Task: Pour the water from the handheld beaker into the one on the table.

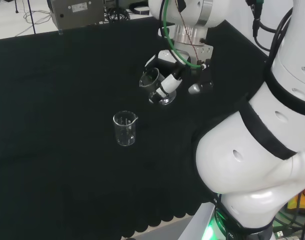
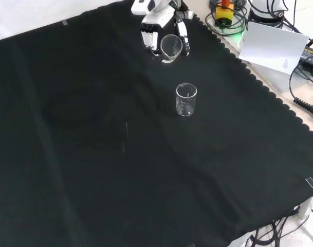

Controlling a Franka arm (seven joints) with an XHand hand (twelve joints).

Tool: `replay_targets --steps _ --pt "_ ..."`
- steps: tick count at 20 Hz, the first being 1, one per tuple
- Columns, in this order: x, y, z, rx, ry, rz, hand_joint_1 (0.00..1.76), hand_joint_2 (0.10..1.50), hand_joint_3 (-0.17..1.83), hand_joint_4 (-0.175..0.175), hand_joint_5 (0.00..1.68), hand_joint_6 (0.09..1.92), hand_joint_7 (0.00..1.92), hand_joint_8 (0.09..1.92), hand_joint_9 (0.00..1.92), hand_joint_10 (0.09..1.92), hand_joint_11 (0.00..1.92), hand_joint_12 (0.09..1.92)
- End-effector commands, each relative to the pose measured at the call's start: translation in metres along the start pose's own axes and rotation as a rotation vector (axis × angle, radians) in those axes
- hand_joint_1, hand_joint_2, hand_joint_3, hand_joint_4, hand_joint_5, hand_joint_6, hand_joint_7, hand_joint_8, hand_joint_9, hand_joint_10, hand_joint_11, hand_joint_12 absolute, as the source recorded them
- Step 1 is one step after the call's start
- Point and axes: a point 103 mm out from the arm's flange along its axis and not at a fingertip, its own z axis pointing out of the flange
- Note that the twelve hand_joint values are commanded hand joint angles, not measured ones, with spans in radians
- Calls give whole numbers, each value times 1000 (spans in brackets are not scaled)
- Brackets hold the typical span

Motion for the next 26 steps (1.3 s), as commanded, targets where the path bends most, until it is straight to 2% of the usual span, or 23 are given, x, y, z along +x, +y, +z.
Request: replay_targets --steps 1,15,26 --pt "14 -4 5 58 -56 -10 1148 989 56 -1 1213 649 1707 186 1775 87 1489 575" --pt "23 11 13 157 -149 -1 1149 986 62 -1 1216 645 1708 187 1778 87 1488 572" --pt "38 22 21 244 -280 -13 1150 983 66 -3 1217 644 1710 189 1782 87 1486 570"
